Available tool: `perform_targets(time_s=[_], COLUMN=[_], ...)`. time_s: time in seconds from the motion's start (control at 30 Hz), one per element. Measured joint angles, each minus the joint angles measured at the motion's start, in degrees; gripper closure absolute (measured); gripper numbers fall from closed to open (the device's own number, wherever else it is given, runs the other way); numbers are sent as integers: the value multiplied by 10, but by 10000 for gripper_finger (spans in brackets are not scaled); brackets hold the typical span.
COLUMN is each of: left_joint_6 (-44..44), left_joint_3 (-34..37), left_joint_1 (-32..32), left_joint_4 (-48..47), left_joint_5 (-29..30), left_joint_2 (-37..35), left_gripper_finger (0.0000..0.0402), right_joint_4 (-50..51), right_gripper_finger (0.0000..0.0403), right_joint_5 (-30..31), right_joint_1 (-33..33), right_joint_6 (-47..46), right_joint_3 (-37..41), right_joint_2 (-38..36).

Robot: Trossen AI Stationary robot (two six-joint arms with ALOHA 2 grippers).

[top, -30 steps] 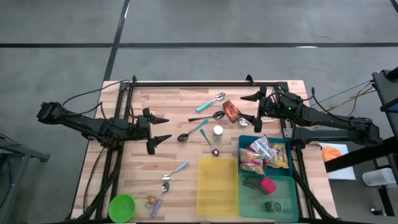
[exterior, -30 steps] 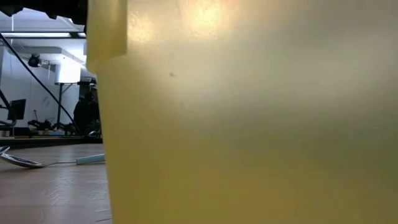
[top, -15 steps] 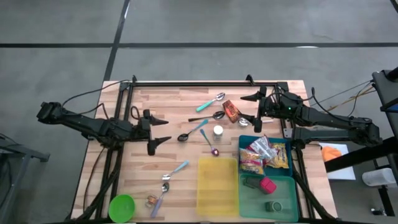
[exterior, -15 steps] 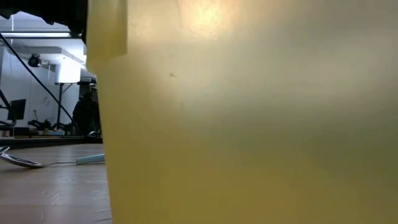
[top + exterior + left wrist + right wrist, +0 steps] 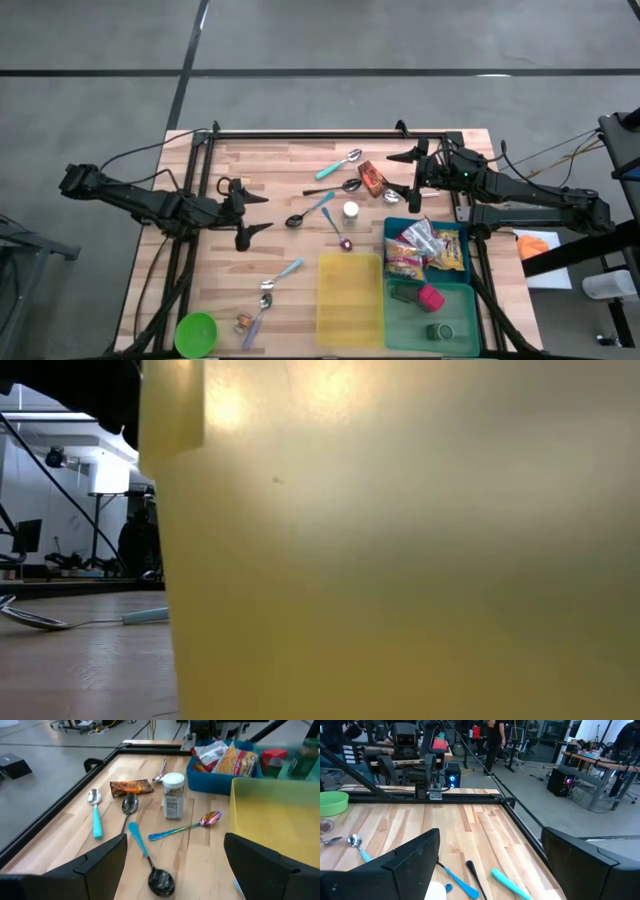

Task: Pick & Place Food Item
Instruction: Put the white seasoning bottle into the green bin

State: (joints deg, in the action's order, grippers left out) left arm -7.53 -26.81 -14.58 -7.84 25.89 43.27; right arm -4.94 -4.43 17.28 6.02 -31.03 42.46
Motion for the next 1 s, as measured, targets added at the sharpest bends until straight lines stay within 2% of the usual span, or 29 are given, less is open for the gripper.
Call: perform_targets(time_s=[0.4, 0.63, 1.0], left_joint_6=[0, 0, 0], left_joint_3=[0, 0, 0], left_joint_1=[0, 0, 0], left_joint_4=[-29, -29, -28], left_joint_5=[0, 0, 0], left_joint_2=[0, 0, 0], left_gripper_finger=[66, 66, 66], right_joint_4=[-31, -29, -22], right_gripper_finger=[58, 58, 58], right_joint_5=[-6, -78, -72], right_joint_1=[-1, -8, -89], right_joint_6=[-58, -79, -12], right_joint_3=[-7, -22, -60], right_joint_2=[36, 124, 282])
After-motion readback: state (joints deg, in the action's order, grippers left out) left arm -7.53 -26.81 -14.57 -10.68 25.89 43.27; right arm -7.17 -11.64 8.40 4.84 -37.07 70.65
